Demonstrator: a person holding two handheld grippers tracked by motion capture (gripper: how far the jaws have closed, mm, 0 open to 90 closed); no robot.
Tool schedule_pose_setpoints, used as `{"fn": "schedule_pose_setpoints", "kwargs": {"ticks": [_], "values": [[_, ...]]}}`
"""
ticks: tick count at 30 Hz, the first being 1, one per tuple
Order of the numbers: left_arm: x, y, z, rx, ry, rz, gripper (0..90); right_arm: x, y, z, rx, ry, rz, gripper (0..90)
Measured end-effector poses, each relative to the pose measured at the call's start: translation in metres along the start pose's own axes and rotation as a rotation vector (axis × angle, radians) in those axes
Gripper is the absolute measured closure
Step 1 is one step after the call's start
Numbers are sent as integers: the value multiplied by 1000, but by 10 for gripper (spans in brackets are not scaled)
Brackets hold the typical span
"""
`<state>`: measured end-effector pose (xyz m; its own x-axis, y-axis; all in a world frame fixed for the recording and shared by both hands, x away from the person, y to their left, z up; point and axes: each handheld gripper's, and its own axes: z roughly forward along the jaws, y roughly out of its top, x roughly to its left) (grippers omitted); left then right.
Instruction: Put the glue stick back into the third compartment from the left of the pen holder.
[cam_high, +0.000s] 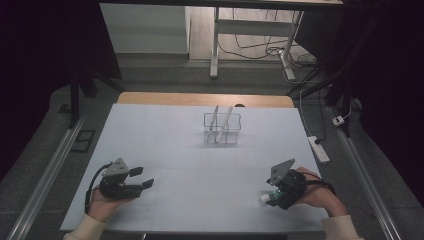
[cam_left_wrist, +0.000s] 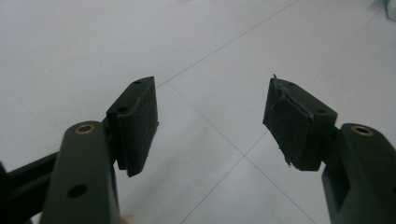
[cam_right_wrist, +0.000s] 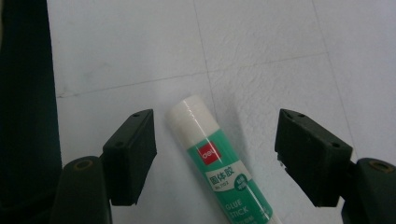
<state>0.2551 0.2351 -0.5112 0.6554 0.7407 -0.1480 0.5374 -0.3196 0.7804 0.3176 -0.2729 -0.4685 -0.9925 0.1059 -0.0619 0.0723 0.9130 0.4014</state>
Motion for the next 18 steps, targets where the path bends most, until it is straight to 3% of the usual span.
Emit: {"fn": "schedule_pose_setpoints", "kwargs": {"ticks": [11, 18], "values": [[1, -1, 0, 0, -16, -12, 351, 0, -4, 5, 21, 5, -26, 298], [2, -2, 1, 4, -18, -11, 350, 2, -5, 15, 63, 17, -41, 352]]}}
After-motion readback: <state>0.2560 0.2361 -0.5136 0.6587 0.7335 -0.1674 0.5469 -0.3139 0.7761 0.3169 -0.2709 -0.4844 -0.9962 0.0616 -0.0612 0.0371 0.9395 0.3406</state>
